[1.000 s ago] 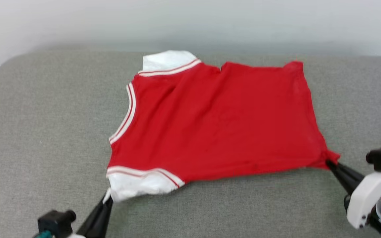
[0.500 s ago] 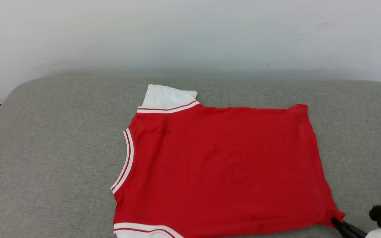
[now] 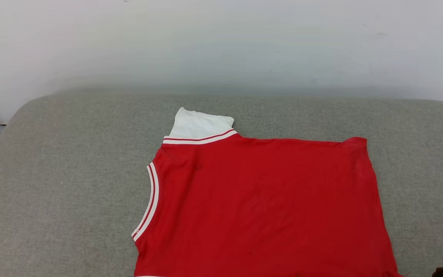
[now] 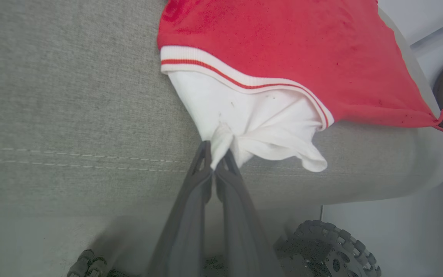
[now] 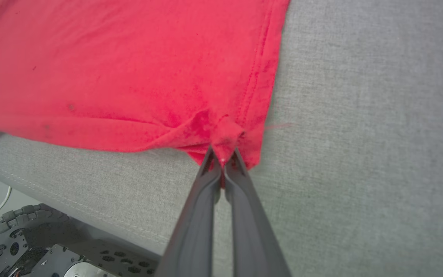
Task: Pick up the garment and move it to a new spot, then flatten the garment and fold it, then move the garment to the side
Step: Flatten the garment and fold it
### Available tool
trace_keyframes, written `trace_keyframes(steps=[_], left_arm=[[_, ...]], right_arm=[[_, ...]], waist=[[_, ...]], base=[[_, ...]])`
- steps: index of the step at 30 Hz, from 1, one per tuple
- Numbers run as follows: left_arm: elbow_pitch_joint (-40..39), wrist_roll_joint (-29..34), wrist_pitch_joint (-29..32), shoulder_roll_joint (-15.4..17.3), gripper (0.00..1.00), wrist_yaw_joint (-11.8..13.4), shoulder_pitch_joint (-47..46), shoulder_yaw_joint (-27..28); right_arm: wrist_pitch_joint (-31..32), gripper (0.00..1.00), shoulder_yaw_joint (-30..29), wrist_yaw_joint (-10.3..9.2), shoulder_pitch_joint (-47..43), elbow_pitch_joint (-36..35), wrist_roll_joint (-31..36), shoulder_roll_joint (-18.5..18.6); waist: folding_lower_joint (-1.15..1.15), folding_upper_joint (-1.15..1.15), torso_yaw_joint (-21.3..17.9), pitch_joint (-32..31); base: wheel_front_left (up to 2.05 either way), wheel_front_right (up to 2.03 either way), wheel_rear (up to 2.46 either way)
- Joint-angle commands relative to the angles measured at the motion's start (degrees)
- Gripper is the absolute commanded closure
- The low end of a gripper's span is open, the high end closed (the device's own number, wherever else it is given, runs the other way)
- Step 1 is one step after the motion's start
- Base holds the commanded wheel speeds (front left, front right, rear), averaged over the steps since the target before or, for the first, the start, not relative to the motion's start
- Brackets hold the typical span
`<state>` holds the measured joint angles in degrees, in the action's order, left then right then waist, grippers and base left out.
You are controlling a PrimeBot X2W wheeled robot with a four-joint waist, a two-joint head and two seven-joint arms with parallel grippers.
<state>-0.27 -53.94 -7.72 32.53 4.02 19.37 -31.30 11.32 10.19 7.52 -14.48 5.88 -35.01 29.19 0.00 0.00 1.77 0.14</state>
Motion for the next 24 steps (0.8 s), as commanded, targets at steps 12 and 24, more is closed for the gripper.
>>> trace_keyframes(steps=[12, 24], left_arm=[[-1.47, 5.28, 0.56, 3.6, 1.0, -0.77, -7.63, 0.3], [0.49, 9.34, 6.91, 6.85, 1.0, -5.73, -24.88, 0.44]], right_arm=[[-0.54, 1.0, -0.42, -0.07, 3.82, -0.9, -0.03, -1.33], [0.05, 1.0, 1.62, -0.07, 11.63, -0.9, -1.36, -1.18]], waist=[[0.0, 0.0, -1.23, 1.75], [0.0, 0.0, -3.2, 5.96]], base=[[0.0, 0.0, 0.0], [0.0, 0.0, 0.0]])
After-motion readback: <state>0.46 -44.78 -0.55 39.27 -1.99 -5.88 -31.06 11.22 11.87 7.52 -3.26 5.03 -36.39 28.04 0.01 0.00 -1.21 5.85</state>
